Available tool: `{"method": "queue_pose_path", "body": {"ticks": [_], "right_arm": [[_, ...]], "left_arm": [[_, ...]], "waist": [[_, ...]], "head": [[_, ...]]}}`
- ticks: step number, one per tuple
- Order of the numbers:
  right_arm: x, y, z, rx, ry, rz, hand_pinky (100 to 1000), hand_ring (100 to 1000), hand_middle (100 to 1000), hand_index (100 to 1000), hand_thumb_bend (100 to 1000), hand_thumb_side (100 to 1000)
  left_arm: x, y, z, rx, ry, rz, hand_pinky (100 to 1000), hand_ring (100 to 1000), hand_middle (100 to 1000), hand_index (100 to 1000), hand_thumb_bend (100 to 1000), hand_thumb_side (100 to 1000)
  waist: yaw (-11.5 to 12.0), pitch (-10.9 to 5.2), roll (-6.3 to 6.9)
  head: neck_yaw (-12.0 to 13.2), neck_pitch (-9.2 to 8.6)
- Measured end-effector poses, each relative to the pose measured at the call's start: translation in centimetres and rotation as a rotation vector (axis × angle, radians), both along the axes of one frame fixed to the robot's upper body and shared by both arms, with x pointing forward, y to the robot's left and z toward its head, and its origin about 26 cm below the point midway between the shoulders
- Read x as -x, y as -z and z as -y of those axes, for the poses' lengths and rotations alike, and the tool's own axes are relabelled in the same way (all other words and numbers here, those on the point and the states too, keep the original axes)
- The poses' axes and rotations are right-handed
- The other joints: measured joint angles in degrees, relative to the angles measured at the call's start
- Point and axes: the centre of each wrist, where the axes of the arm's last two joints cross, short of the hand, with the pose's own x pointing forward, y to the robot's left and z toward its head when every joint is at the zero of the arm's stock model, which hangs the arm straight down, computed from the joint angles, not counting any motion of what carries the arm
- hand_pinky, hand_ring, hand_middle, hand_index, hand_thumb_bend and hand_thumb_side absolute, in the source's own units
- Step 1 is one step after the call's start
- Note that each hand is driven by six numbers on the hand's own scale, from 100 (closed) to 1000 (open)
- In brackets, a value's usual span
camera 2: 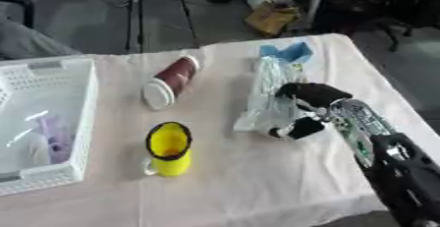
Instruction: Pick up objects on the table and place them in the box.
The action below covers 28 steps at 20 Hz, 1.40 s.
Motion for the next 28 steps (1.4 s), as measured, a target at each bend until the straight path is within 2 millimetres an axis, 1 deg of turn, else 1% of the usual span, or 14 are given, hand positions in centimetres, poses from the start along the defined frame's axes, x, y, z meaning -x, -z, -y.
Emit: {"method": "queue_pose_path", "body": {"ticks": [5,8,9,10,11,12,13,14,15,16,17,20,21,28], "right_arm": [[-0.2,0.4,-0.2,0.059,-0.026,-0.001,908,896,961,937,625,762],[-0.3,0.5,-0.4,0.097,-0.037,0.019,864,846,930,894,589,718],[-0.3,0.5,-0.5,0.116,-0.040,0.032,752,773,865,848,549,606],[-0.3,0.6,-0.6,0.136,-0.042,0.049,752,773,865,848,549,606],[-0.3,0.7,-0.7,0.150,-0.042,0.070,531,632,760,765,498,446],[-0.3,0.8,-0.9,0.157,-0.040,0.094,403,552,690,712,458,317],[-0.3,1.0,-1.1,0.159,-0.038,0.119,244,458,579,643,401,112],[-0.2,1.2,-1.2,0.157,-0.034,0.146,244,458,579,643,401,112],[-0.2,1.5,-1.3,0.154,-0.030,0.174,134,374,461,550,382,100],[-0.2,1.7,-1.3,0.148,-0.026,0.203,134,374,461,550,382,100],[-0.1,1.9,-1.3,0.142,-0.022,0.230,100,290,316,407,379,100],[0.0,2.6,-1.3,0.118,-0.017,0.318,100,272,277,357,377,100],[0.1,2.9,-1.2,0.113,-0.016,0.343,100,256,216,255,371,100],[0.2,3.2,-1.0,0.059,-0.024,0.506,100,216,188,224,348,100]], "left_arm": [[0.0,0.0,0.0,0.000,0.000,0.000,331,793,773,785,305,875],[0.0,0.0,0.0,0.000,0.000,0.000,331,793,773,785,305,875],[0.0,0.0,0.0,0.000,0.000,0.000,331,793,773,785,305,875],[0.0,0.0,0.0,0.000,0.000,0.000,331,793,773,785,305,875],[0.0,0.0,0.0,0.000,0.000,0.000,331,793,773,785,305,875],[0.0,0.0,0.0,0.000,0.000,0.000,331,793,773,785,305,875],[0.0,0.0,0.0,0.000,0.000,0.000,331,793,773,785,305,876],[0.0,0.0,0.0,0.000,0.000,0.000,331,793,773,785,305,876],[0.0,0.0,0.0,0.000,0.000,0.000,331,793,773,785,304,877],[0.0,0.0,0.0,0.000,0.000,0.000,331,793,773,785,304,877],[0.0,0.0,0.0,0.000,0.000,0.000,331,793,773,785,303,878],[0.0,0.0,0.0,0.000,0.000,0.000,331,793,773,785,303,878],[0.0,0.0,0.0,0.000,0.000,0.000,332,793,773,785,303,878],[0.0,0.0,0.0,0.000,0.000,0.000,332,793,773,785,301,881]], "waist": [[0.0,-0.15,-0.04],[0.0,-0.18,-0.04],[0.0,-0.18,-0.04],[0.0,-0.19,-0.04],[0.1,-0.19,-0.04],[0.1,-0.19,-0.04],[0.1,-0.18,-0.03],[0.1,-0.18,-0.03],[0.1,-0.18,-0.03],[0.1,-0.16,0.00],[0.1,-0.14,0.03],[0.2,-0.08,0.07],[0.2,-0.06,0.07],[0.3,0.07,0.07]], "head": [[-0.2,0.00],[-0.3,-0.01],[-0.3,-0.02],[-0.3,-0.02],[-0.3,-0.03],[-0.3,-0.04],[-0.3,-0.05],[-0.3,-0.06],[-0.3,-0.08],[-0.3,-0.12],[-0.3,-0.17],[-0.3,-0.32],[-0.3,-0.36],[-0.3,-0.49]]}}
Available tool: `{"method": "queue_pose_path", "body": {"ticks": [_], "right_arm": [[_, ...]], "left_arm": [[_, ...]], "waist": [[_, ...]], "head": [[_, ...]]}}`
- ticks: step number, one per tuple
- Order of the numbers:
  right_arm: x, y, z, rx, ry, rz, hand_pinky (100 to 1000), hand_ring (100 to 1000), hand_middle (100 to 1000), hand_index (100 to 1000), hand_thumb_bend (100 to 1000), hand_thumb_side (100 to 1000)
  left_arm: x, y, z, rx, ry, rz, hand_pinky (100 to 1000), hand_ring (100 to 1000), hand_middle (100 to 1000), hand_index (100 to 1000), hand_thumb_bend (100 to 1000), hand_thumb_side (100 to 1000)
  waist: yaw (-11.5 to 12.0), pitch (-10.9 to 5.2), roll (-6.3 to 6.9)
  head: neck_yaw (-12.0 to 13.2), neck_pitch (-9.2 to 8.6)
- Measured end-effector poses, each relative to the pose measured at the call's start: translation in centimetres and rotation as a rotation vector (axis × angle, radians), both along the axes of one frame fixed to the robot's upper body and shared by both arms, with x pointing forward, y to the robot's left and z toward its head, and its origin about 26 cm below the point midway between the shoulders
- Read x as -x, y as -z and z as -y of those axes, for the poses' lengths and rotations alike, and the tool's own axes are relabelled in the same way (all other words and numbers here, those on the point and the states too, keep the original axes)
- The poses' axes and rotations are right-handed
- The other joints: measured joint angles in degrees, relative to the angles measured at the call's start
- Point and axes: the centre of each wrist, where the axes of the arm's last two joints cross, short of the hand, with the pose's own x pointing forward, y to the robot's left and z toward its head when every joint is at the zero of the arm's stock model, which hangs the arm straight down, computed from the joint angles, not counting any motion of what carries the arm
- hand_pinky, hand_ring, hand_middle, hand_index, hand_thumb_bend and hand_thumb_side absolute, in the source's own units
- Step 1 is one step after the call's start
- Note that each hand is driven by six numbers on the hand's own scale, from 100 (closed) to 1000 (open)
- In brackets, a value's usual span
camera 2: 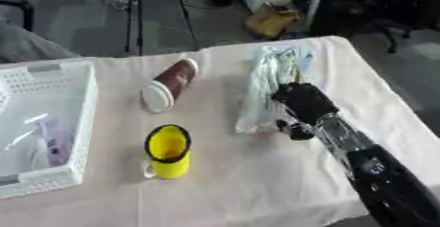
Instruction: Pick up objects on the table and place them in the box.
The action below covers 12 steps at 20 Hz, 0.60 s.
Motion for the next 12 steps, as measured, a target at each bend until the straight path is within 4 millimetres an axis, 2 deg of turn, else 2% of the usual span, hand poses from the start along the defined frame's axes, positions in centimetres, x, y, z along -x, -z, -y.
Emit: {"method": "queue_pose_path", "body": {"ticks": [2,3,9,12], "right_arm": [[-0.1,-0.6,-0.2,-0.028,-0.005,0.032,100,193,177,221,334,100],[-0.2,-1.1,-0.3,-0.045,-0.008,0.050,100,154,159,216,310,100],[-0.7,-7.2,-1.7,-0.169,-0.052,0.188,100,121,117,204,262,100],[-1.1,-10.1,-3.4,-0.235,-0.118,0.223,100,121,112,204,254,100]], "left_arm": [[0.0,0.0,0.0,0.000,0.000,0.000,332,793,773,785,301,880],[0.0,0.0,0.0,0.000,0.000,0.000,332,793,773,785,300,881],[0.0,0.0,0.0,0.000,-0.001,-0.001,333,793,773,785,301,881],[0.0,0.0,0.0,0.000,0.000,-0.001,333,793,773,785,302,879]], "waist": [[0.0,0.00,0.00],[-0.1,0.00,-0.01],[-0.2,-0.19,-0.38],[-0.2,-0.28,-0.39]], "head": [[0.0,0.00],[0.0,0.00],[0.0,0.00],[0.0,0.00]]}}
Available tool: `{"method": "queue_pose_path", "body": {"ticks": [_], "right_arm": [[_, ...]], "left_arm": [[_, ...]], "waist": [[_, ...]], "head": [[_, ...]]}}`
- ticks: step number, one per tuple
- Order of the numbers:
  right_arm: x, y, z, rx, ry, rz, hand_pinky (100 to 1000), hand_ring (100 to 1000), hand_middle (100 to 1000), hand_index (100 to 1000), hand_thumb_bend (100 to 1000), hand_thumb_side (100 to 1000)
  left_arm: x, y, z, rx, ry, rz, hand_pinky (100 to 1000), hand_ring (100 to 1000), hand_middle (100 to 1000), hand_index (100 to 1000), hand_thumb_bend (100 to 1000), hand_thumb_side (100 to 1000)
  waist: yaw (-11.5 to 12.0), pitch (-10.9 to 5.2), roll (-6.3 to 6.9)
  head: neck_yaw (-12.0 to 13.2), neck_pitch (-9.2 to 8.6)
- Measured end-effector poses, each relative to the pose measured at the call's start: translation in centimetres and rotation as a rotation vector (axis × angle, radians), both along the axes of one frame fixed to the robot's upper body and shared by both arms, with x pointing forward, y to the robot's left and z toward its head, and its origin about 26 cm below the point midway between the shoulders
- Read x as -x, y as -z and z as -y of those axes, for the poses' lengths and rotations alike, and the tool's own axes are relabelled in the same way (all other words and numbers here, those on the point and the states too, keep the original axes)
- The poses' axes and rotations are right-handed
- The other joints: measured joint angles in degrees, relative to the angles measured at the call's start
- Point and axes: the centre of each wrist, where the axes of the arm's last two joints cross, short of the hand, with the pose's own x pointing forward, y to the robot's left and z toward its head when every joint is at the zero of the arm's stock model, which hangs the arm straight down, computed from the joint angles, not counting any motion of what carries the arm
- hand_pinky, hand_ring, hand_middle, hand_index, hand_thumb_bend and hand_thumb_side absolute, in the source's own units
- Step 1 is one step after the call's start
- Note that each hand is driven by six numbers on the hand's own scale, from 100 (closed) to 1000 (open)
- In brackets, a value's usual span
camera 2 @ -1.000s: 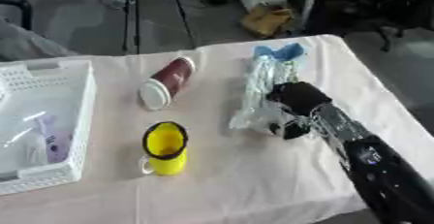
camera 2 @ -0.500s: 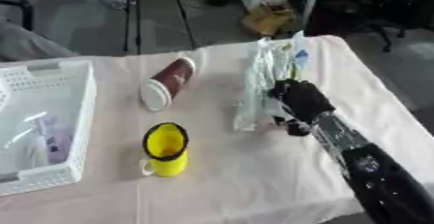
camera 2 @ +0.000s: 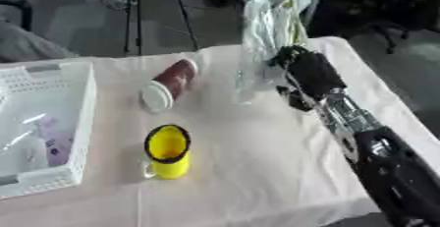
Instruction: Pick up objects on the table and place them in the box.
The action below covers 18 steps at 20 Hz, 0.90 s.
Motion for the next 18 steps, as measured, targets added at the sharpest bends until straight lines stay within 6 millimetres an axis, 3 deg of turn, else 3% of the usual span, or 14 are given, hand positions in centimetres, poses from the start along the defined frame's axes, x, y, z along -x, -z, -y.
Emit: {"method": "queue_pose_path", "body": {"ticks": [5,9,13,18], "right_arm": [[-0.7,-3.5,-3.2,-0.012,-0.151,0.008,100,132,141,215,272,100],[-1.5,-5.7,-7.1,0.048,-0.310,0.020,100,123,151,220,277,100],[-1.9,-6.8,-10.9,0.092,-0.451,0.036,100,135,162,224,248,100],[-2.4,-6.8,-14.2,0.116,-0.562,0.037,100,140,161,223,282,100]], "left_arm": [[0.0,0.0,0.1,-0.002,0.007,-0.003,334,793,773,785,303,878],[0.0,0.1,0.2,-0.001,0.011,-0.005,334,793,773,785,304,876],[0.0,0.1,0.3,-0.002,0.019,-0.007,336,793,774,785,309,904],[-0.2,-0.1,0.5,0.000,0.034,-0.001,340,793,773,785,311,866]], "waist": [[0.6,-0.32,-0.28],[1.7,-0.55,-0.48],[2.9,-0.64,-0.64],[4.2,-0.77,-0.77]], "head": [[-0.2,0.00],[-0.6,0.01],[-1.1,0.01],[-1.6,0.01]]}}
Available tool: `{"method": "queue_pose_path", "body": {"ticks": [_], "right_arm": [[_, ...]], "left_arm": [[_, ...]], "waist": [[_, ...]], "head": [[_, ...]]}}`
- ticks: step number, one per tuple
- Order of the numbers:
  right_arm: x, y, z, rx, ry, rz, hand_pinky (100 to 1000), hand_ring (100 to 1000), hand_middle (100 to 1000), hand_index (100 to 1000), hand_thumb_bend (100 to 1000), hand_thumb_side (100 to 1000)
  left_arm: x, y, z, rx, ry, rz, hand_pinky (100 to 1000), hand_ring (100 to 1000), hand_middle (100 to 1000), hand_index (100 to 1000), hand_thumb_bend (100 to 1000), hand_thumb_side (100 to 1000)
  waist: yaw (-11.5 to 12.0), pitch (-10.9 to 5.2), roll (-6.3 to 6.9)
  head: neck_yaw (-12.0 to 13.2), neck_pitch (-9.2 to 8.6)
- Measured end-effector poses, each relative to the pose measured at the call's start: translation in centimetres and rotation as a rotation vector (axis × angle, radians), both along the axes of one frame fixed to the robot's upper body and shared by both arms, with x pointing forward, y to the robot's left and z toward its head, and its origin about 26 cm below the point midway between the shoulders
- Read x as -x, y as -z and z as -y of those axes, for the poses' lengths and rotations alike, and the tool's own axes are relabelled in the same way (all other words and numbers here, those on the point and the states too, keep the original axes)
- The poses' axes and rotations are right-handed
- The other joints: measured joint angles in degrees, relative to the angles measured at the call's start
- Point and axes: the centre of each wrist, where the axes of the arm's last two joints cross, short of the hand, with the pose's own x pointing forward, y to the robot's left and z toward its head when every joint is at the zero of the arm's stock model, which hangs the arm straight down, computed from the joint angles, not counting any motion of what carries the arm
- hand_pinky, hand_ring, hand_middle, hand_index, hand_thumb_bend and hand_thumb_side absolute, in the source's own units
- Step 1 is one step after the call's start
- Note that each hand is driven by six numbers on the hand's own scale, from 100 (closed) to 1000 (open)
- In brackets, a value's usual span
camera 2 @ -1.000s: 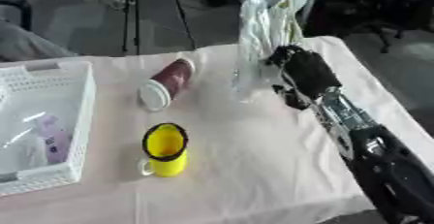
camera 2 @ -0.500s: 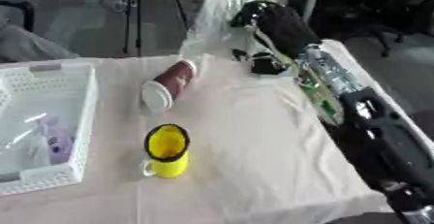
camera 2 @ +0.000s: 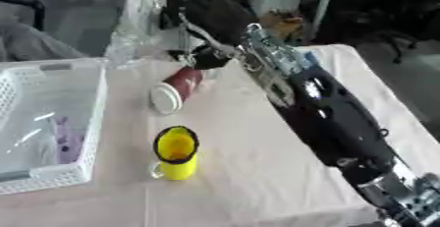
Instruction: Pick up objects on the table and place them in the box.
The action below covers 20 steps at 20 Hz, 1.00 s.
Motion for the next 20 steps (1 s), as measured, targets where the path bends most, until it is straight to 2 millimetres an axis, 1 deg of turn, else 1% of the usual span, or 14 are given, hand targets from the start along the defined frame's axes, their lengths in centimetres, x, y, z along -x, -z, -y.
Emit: {"method": "queue_pose_path", "body": {"ticks": [4,6,9,12,13,14,15,16,17,18,19,20], "right_arm": [[-0.5,0.9,-2.4,0.015,-0.069,-0.026,100,140,158,221,286,100],[-0.7,1.6,-3.1,0.022,-0.088,-0.045,100,160,165,221,300,100],[-1.2,2.9,-4.7,0.051,-0.121,-0.081,100,170,169,222,308,100],[-1.6,3.9,-6.2,0.108,-0.152,-0.090,100,223,203,234,328,100],[-1.8,3.9,-6.6,0.133,-0.163,-0.080,100,223,203,234,328,100],[-1.9,3.9,-7.0,0.157,-0.175,-0.064,100,275,235,245,340,100],[-2.0,3.7,-7.3,0.189,-0.186,-0.038,100,275,235,245,340,100],[-2.0,3.5,-7.5,0.222,-0.197,-0.006,100,321,263,254,347,100],[-2.0,3.1,-7.8,0.261,-0.209,0.034,100,321,263,254,347,100],[-2.0,2.8,-8.0,0.297,-0.219,0.074,100,355,282,258,345,100],[-2.0,2.5,-8.1,0.333,-0.226,0.113,100,355,282,258,345,100],[-2.0,2.3,-8.3,0.367,-0.232,0.149,100,380,299,260,337,100]], "left_arm": [[-0.1,-0.2,0.2,0.001,0.010,0.006,342,793,773,785,313,862],[-0.2,-0.2,0.3,0.002,0.015,0.007,346,793,773,786,317,855],[-0.3,-0.5,0.5,0.004,0.030,0.018,350,793,773,786,321,849],[-0.5,-1.1,0.9,0.005,0.051,0.038,359,793,773,787,329,835],[-0.5,-1.2,1.0,0.005,0.058,0.044,359,793,773,787,329,835],[-0.6,-1.4,1.1,0.006,0.064,0.050,364,793,773,787,334,828],[-0.6,-1.5,1.2,0.005,0.071,0.057,364,793,773,787,334,828],[-0.7,-1.7,1.3,0.006,0.076,0.063,367,793,773,787,336,825],[-0.8,-1.8,1.4,0.006,0.082,0.069,367,793,773,787,336,825],[-0.8,-1.8,1.5,0.006,0.088,0.072,369,793,773,787,338,824],[-0.9,-1.9,1.6,0.006,0.093,0.076,369,793,773,787,338,824],[-0.9,-2.0,1.6,0.006,0.096,0.079,370,792,773,787,340,822]], "waist": [[0.9,-0.12,0.04],[1.2,-0.12,0.08],[3.0,-0.12,0.31],[5.4,-0.11,0.30],[6.2,-0.11,0.26],[6.8,-0.11,0.15],[7.6,-0.11,0.05],[8.3,-0.11,-0.05],[8.9,-0.12,-0.23],[9.4,-0.12,-0.45],[9.7,-0.12,-0.62],[10.0,-0.12,-0.71]], "head": [[-0.5,0.00],[-0.7,-0.01],[-1.4,-0.04],[-2.4,-0.08],[-2.6,-0.09],[-2.9,-0.10],[-3.1,-0.13],[-3.3,-0.25],[-3.5,-0.37],[-3.6,-0.51],[-3.7,-0.55],[-3.7,-0.57]]}}
